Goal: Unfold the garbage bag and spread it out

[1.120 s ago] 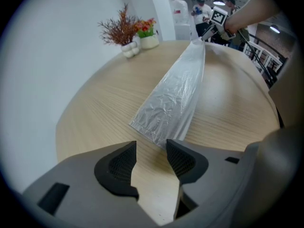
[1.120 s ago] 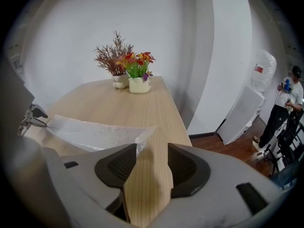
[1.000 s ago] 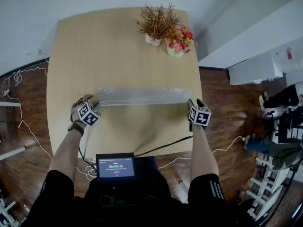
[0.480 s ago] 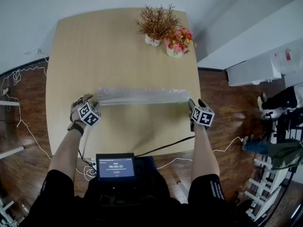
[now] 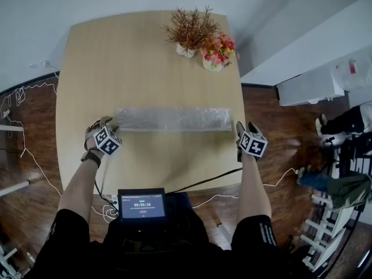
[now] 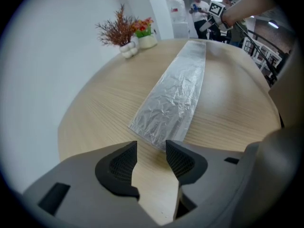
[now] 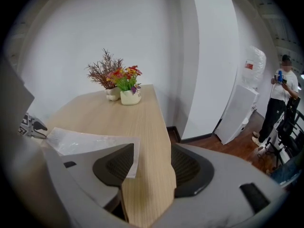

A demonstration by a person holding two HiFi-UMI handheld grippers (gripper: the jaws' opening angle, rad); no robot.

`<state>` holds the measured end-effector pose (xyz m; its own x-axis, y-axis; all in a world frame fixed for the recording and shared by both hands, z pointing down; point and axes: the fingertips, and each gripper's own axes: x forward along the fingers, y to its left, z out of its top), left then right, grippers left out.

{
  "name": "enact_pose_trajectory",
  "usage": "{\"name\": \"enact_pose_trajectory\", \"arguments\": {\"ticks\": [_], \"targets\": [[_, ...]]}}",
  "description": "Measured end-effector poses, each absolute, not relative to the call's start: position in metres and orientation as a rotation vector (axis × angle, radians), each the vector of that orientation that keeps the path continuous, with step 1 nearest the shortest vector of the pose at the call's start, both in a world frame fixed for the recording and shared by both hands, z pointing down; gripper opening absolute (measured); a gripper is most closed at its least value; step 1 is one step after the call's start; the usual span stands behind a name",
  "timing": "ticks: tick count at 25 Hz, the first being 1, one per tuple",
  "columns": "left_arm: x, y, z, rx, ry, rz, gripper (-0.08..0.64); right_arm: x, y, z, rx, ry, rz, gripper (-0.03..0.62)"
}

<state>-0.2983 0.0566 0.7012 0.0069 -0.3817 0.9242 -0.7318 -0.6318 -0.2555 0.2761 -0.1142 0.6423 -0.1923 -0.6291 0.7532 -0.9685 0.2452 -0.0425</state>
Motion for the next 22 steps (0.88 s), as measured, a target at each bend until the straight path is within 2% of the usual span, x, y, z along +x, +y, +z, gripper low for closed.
{"name": "enact_pose_trajectory", "arguments": {"ticks": [9,22], "targets": [[-0.298,0.048,0.677,2.037,-1.219,1.557,0.196,0.22,-0.133,0.621,1.341,-2.013,0.592,0.27],[-0.289,0.025,0.666,2.092,-1.218,1.495,0.192,0.059,-0.149,0.571,1.031,-2.26,0.361,0.265]]}}
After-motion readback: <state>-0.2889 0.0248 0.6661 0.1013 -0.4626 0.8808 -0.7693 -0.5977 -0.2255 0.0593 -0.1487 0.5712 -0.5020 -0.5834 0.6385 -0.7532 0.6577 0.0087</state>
